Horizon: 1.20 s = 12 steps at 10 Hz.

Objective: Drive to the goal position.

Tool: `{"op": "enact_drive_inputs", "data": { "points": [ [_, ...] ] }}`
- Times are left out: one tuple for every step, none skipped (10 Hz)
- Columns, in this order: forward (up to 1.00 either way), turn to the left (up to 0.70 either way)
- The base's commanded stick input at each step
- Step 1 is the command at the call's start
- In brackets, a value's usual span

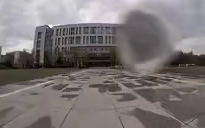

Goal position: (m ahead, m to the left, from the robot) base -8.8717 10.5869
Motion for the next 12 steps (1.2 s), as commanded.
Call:
{"op": "enact_drive_inputs", "data": {
  "points": [
    [0.7,0.0],
    [0.7,0.0],
    [0.7,0.0],
    [0.7,0.0],
    [0.7,0.0],
    [0.7,0.0],
    [0.7,0.0],
    [0.7,0.0],
    [0.7,0.0],
    [0.7,0.0],
    [0.7,0.0],
    [0.7,0.0]
  ]
}}
